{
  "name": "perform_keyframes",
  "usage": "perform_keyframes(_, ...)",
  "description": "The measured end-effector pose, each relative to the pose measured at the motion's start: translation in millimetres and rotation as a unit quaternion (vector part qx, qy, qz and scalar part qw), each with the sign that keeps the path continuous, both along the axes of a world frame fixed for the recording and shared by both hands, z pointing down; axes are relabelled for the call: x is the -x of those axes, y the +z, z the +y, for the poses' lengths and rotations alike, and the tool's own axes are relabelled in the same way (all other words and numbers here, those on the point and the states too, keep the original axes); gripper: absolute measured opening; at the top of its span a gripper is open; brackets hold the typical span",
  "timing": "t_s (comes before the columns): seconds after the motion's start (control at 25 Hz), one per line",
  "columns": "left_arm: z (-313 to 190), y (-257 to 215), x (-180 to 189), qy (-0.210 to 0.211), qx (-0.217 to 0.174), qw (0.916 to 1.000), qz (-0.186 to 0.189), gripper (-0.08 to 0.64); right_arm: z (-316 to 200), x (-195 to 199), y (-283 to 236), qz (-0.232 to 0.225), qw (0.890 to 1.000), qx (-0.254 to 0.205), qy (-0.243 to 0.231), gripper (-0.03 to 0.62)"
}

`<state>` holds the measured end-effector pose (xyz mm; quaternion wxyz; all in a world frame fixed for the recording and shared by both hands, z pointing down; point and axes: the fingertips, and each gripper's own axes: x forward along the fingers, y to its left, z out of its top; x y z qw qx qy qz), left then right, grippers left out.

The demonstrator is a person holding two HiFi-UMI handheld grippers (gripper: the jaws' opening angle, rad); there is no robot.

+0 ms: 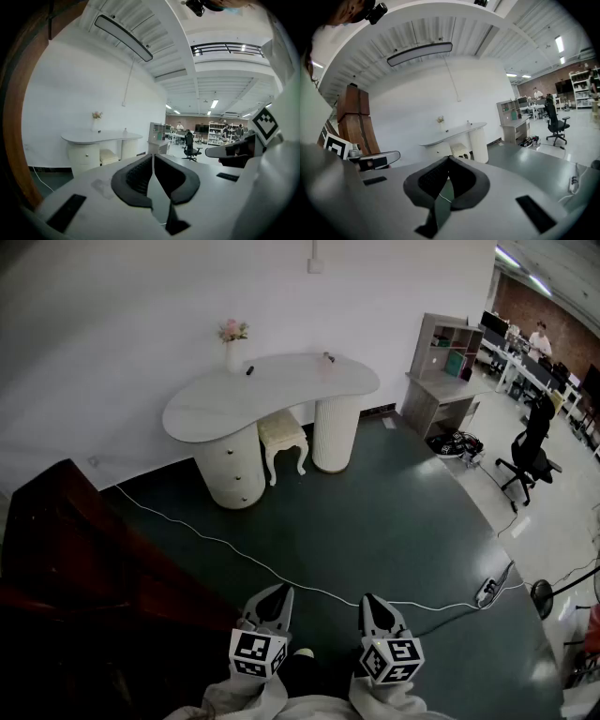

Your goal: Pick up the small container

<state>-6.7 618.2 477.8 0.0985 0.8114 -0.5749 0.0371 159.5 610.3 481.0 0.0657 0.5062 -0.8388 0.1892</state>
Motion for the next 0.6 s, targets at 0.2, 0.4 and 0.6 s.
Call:
perform_keyframes(0.2, 4, -1, 8, -0.001, 0.002, 0.9999, 0.011, 0.028, 4, 6, -2, 0.003, 1.0, 0.0, 0.002, 0.051)
perform_keyframes(0.4, 5, -3, 13, 0.002, -0.003, 0.9999, 0.012, 0.028, 1, 7, -5, 0.002, 1.0, -0.006, 0.015, 0.051)
perform_keyframes(0.6, 14, 3, 17, 0.006, 0.003, 0.9999, 0.01, 0.028, 4, 5, -3, 0.008, 0.999, -0.009, 0.034, 0.051)
